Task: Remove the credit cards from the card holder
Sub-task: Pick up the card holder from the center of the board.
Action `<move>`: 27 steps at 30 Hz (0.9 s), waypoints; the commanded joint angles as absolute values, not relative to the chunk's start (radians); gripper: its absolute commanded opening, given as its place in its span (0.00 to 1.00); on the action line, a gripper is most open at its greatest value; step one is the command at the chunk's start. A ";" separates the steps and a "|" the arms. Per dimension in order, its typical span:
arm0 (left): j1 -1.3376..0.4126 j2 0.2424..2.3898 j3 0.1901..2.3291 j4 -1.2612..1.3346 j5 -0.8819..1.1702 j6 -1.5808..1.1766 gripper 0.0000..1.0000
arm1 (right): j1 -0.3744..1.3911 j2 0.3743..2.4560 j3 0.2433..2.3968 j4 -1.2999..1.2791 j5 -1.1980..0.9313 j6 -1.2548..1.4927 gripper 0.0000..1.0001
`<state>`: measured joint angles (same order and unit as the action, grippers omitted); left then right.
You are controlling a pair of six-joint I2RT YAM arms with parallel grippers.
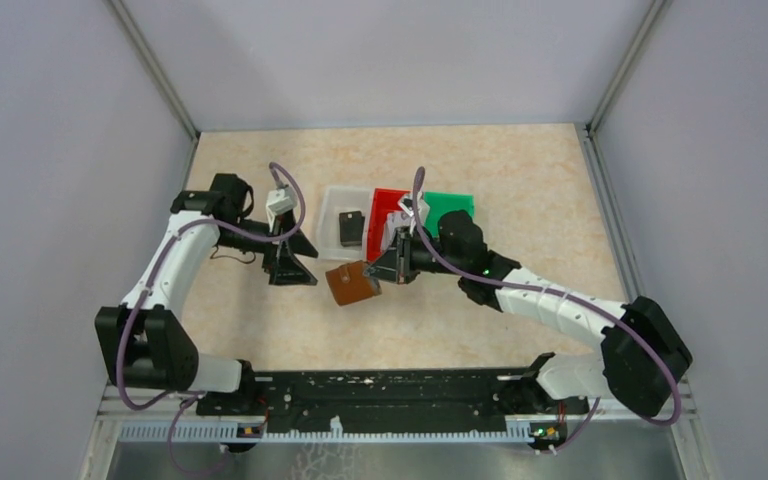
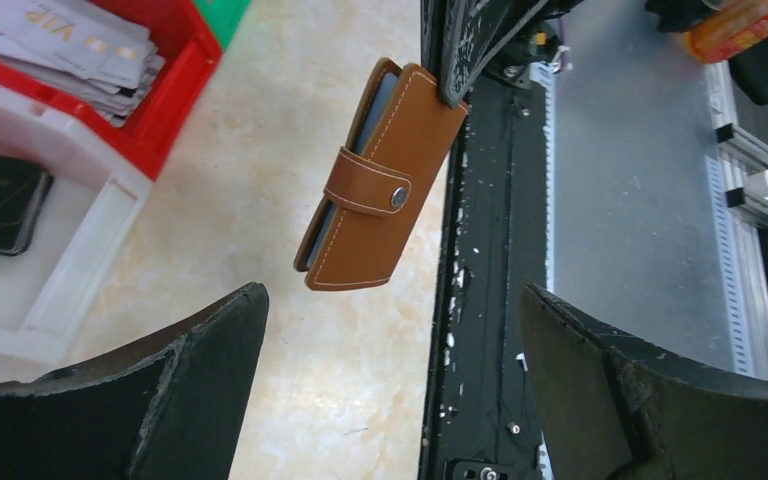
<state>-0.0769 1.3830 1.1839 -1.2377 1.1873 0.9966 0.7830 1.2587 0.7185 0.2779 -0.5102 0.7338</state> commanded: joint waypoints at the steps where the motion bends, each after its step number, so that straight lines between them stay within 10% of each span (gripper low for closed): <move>1: -0.081 1.415 1.185 -1.379 1.325 1.185 0.99 | 0.796 1.202 0.820 0.315 -0.599 0.719 0.00; 27: -0.116 1.361 1.177 -1.413 1.504 1.098 0.98 | 0.815 1.216 0.948 0.435 -0.680 0.763 0.00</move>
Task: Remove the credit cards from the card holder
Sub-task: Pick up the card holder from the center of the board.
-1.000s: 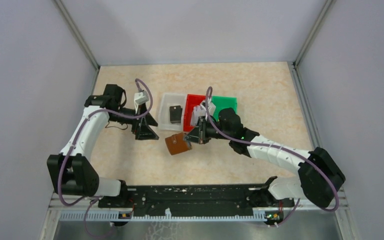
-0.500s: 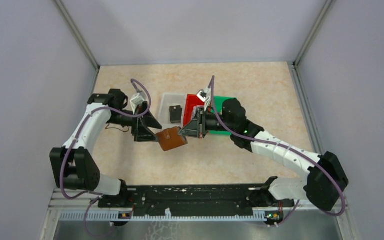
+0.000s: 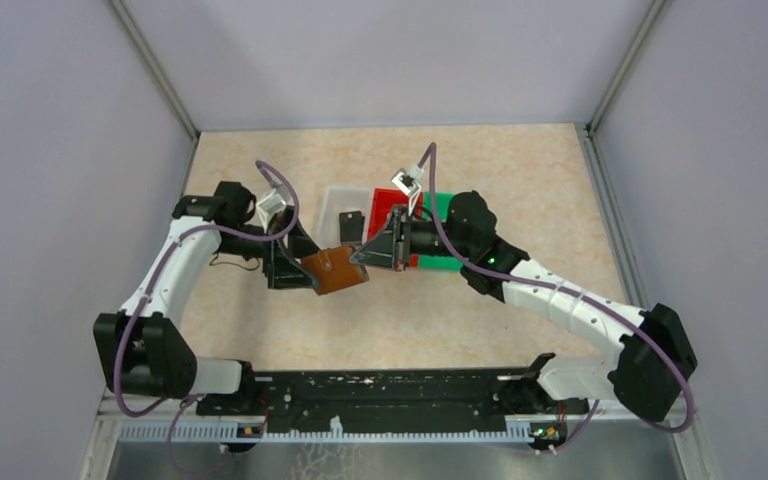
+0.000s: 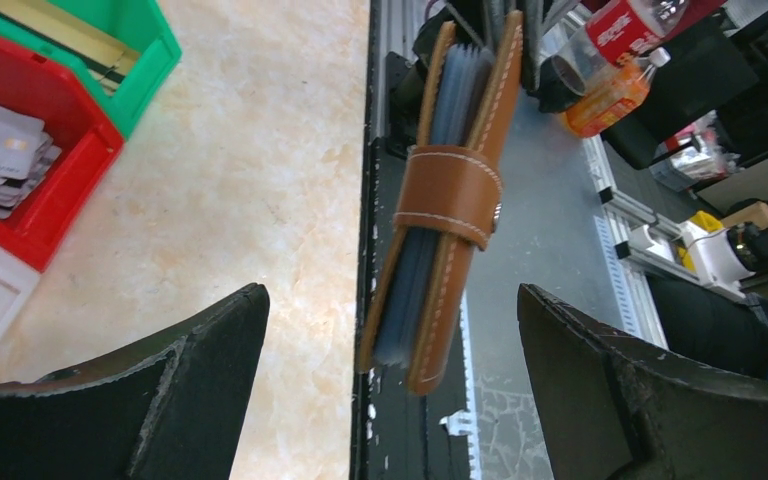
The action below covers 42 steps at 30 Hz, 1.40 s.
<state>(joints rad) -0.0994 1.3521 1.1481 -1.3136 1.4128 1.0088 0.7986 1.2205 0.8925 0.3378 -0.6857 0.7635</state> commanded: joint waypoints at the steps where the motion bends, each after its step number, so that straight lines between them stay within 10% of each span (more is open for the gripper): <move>1: -0.117 1.362 1.185 -1.413 1.513 1.090 0.95 | 0.817 1.216 0.946 0.430 -0.672 0.757 0.00; 10: -0.117 1.354 1.245 -1.413 1.513 1.082 0.21 | 0.816 1.170 0.906 0.308 -0.545 0.671 0.00; 14: -0.117 1.347 1.267 -1.411 1.479 1.078 0.00 | 0.815 1.167 0.952 0.166 -0.506 0.572 0.40; 17: -0.117 1.324 1.269 -1.402 1.456 1.085 0.00 | 0.813 1.180 1.045 -0.016 -0.479 0.437 0.73; 20: -0.119 1.300 1.255 -1.389 1.441 1.097 0.00 | 0.800 1.225 1.182 -0.196 -0.530 0.300 0.87; 42: -0.240 1.213 1.237 -1.305 1.195 1.170 0.00 | 0.906 1.545 1.568 -0.638 -0.822 -0.025 0.92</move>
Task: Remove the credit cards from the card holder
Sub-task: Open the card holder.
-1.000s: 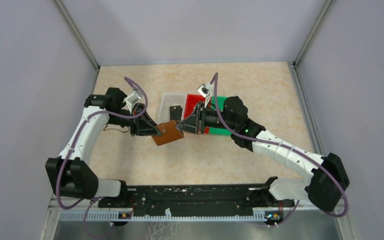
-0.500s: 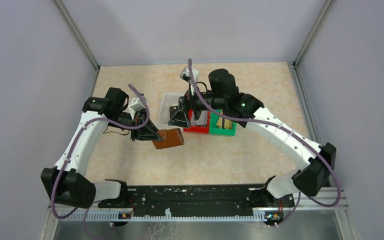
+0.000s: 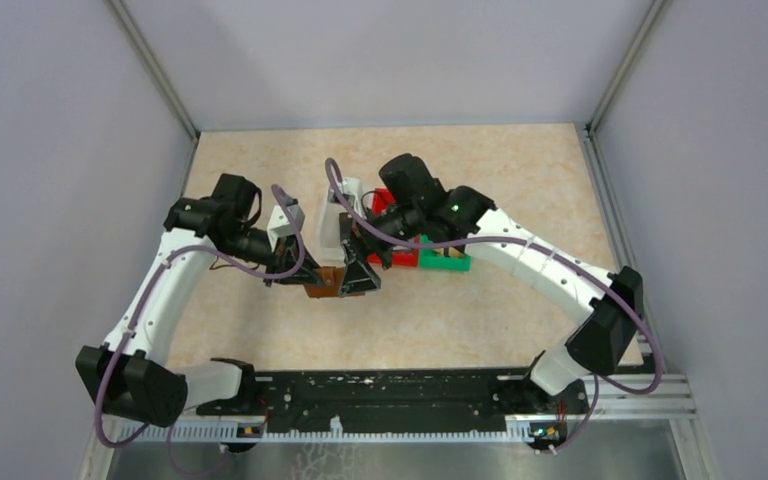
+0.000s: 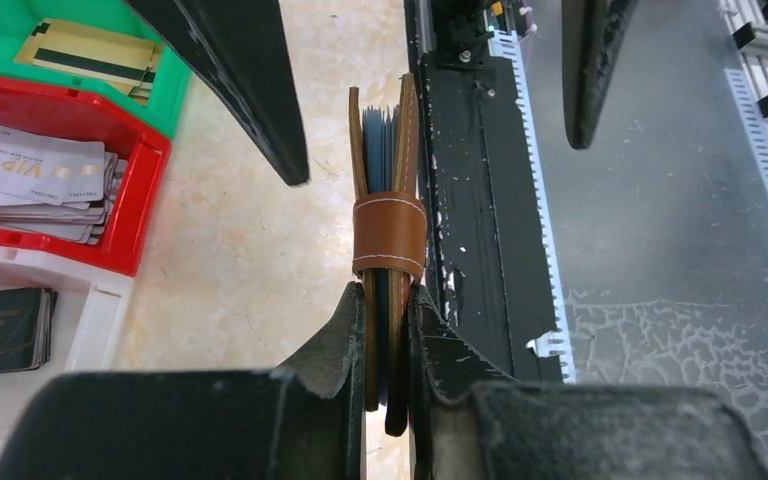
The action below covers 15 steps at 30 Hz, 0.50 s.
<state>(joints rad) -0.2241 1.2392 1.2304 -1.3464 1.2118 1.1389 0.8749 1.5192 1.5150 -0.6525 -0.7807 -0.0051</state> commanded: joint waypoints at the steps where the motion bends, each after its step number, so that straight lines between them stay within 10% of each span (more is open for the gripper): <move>1: -0.242 1.210 1.239 -1.304 1.193 1.171 0.00 | 0.910 1.557 1.569 -0.637 -0.823 -0.021 0.91; 5: -0.242 1.197 1.244 -1.302 1.184 1.177 0.00 | 0.913 1.597 1.571 -0.629 -0.834 -0.009 0.72; 10: -0.244 1.187 1.258 -1.298 1.166 1.160 0.02 | 0.912 1.608 1.572 -0.604 -0.825 0.006 0.24; 12: -0.244 1.186 1.269 -1.256 1.167 1.073 0.22 | 0.909 1.596 1.565 -0.577 -0.804 0.036 0.00; 15: -0.244 1.185 1.286 -1.166 1.176 0.902 0.81 | 0.883 1.534 1.505 -0.484 -0.775 0.096 0.00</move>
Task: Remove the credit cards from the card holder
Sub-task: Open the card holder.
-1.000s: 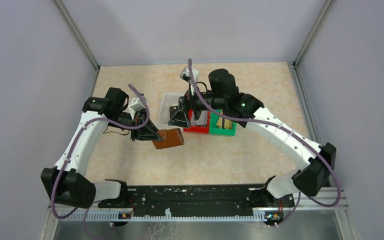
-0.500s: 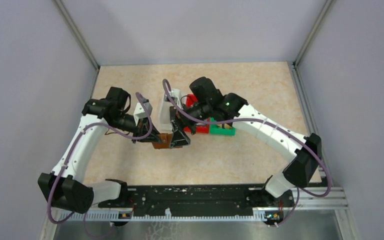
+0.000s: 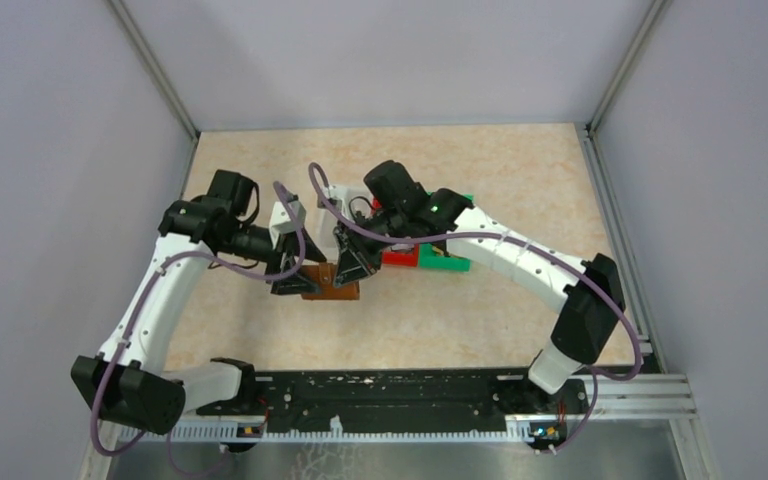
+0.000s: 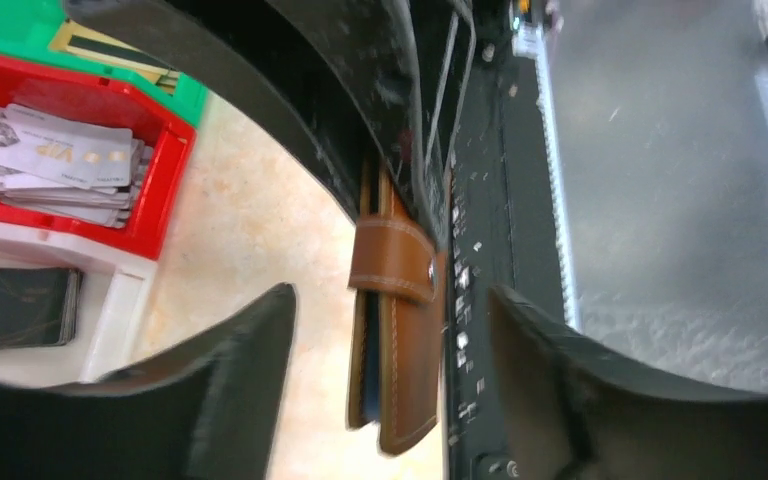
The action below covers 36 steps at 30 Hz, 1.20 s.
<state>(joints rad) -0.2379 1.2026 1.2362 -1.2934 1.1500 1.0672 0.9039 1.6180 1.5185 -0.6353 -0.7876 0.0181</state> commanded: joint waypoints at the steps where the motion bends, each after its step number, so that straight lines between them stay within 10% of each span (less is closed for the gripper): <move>1: -0.243 1.178 1.286 -1.114 1.168 0.814 0.93 | 0.867 1.500 1.469 -0.431 -0.767 0.125 0.00; 19: -0.122 0.995 1.036 -0.206 1.168 -0.374 0.98 | 0.885 1.142 0.787 0.677 -0.403 0.688 0.00; 24: -0.122 0.988 0.939 -0.038 1.167 -0.519 0.74 | 0.929 1.146 0.732 0.772 -0.326 0.717 0.00; 36: -0.120 0.967 0.901 -0.040 1.235 -0.588 0.60 | 0.944 1.127 0.656 0.854 -0.186 0.709 0.00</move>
